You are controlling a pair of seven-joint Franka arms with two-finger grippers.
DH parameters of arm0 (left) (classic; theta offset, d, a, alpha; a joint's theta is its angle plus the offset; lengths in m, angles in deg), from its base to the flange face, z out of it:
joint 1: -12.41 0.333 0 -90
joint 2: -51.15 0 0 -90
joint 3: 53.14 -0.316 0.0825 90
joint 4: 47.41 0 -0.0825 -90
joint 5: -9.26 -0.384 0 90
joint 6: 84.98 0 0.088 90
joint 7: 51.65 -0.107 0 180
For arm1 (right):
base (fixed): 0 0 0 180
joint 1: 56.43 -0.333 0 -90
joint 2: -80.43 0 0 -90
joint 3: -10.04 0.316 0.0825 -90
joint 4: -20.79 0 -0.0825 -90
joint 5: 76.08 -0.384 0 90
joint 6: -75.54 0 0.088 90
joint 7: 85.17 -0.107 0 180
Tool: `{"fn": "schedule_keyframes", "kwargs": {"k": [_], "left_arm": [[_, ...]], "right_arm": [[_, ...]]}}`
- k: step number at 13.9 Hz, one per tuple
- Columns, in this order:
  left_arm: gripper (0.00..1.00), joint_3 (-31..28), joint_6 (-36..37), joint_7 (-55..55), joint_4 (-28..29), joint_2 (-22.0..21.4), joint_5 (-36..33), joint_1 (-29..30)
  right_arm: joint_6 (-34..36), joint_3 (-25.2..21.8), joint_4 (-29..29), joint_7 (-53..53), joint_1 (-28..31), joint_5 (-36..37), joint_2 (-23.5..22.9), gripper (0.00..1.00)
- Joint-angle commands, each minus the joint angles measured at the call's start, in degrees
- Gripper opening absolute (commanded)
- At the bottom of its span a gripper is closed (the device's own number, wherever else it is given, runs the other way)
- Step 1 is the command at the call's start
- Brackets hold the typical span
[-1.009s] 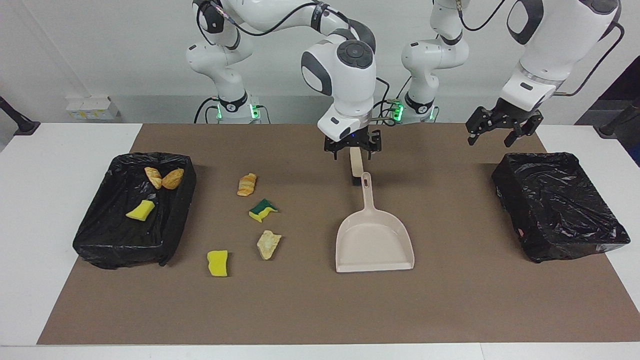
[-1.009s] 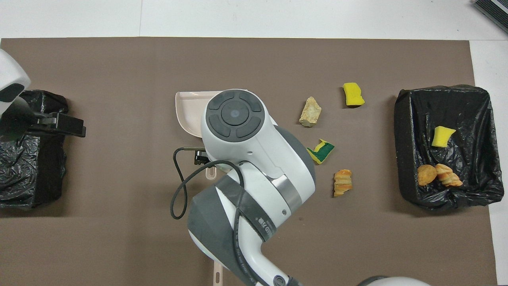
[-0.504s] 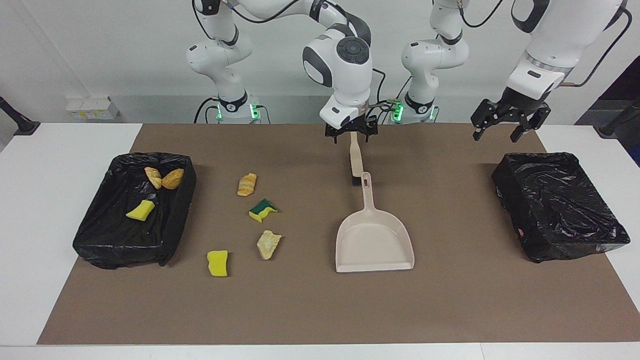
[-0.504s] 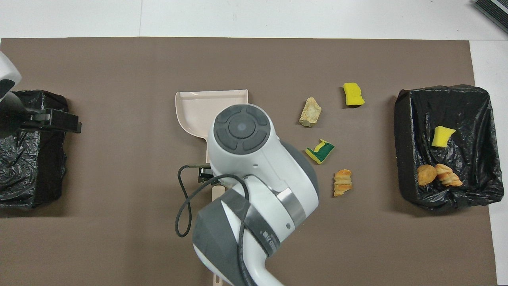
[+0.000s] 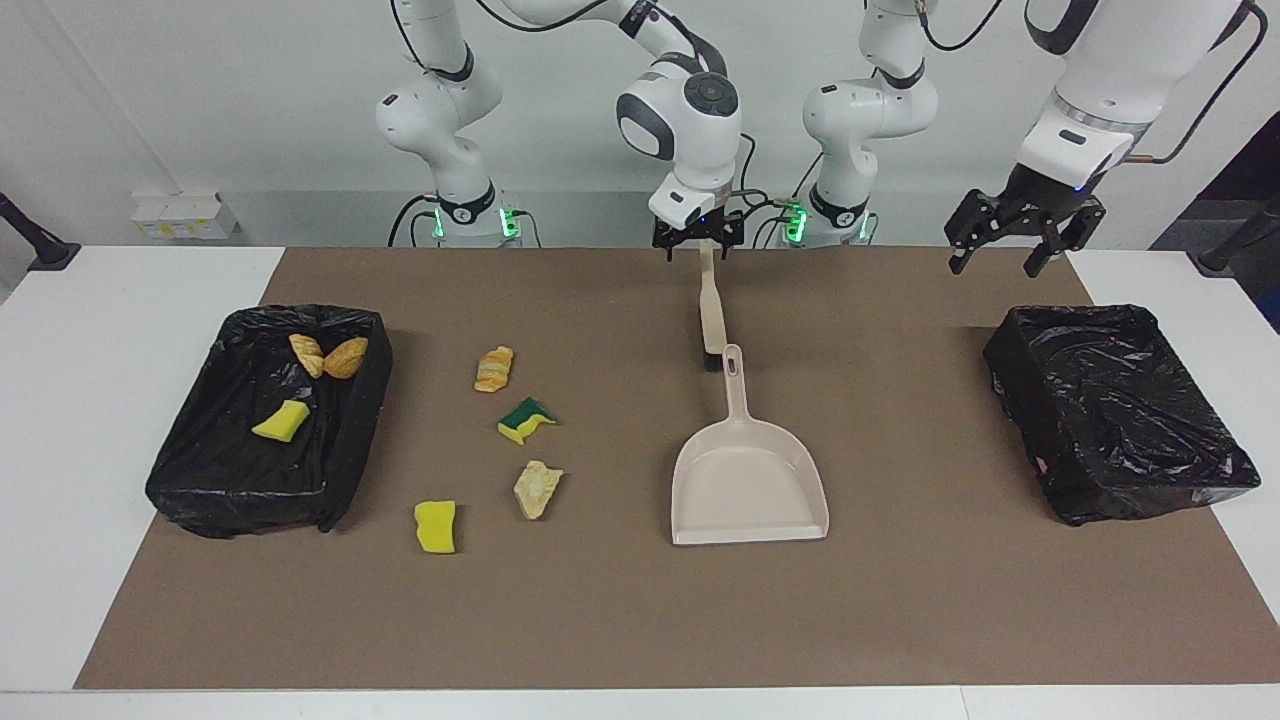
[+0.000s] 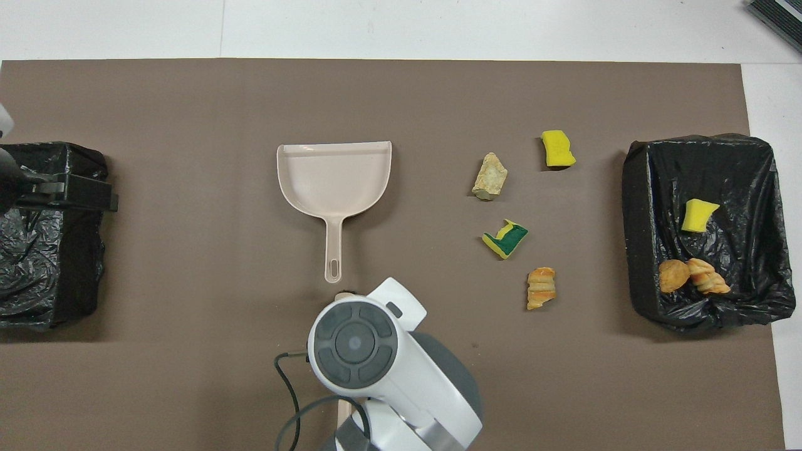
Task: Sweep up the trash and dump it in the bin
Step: 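Lower the dustpan onto the table and release it with the right gripper, then reach the left gripper to the dustpan handle and grasp it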
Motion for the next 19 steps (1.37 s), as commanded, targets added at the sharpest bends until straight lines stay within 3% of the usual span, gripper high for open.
{"fn": "schedule_keyframes", "kwargs": {"k": [1,3,8,13,14,19], "left_arm": [[1.00,-0.16,-3.06,-0.07,1.17,-0.75,-1.03,-0.77],[1.00,0.37,-7.90,0.02,1.09,1.27,-1.12,-1.21],[1.00,0.81,-14.06,6.25,0.56,6.89,-1.56,-8.58],[1.00,0.90,-17.67,18.02,0.12,15.07,-4.98,-17.64],[1.00,0.90,-17.67,19.52,1.16,15.69,-4.81,-19.65],[1.00,0.99,-25.13,24.72,13.47,16.13,-4.28,-23.71]], "right_arm": [[-2.30,-0.10,4.28,-0.92,-0.44,-0.32,1.76,1.00],[-2.30,-0.09,4.63,-1.01,-0.62,-0.32,2.02,1.00],[-7.92,-0.01,4.63,-5.14,-3.61,-0.67,-0.17,0.99],[-8.36,0.08,4.63,-4.27,-3.61,-1.28,-0.26,0.83],[-8.62,0.08,4.63,-4.26,-3.61,-1.28,-0.26,0.75],[-12.14,0.08,4.55,-5.23,-5.27,-1.37,-2.90,0.74]]}}
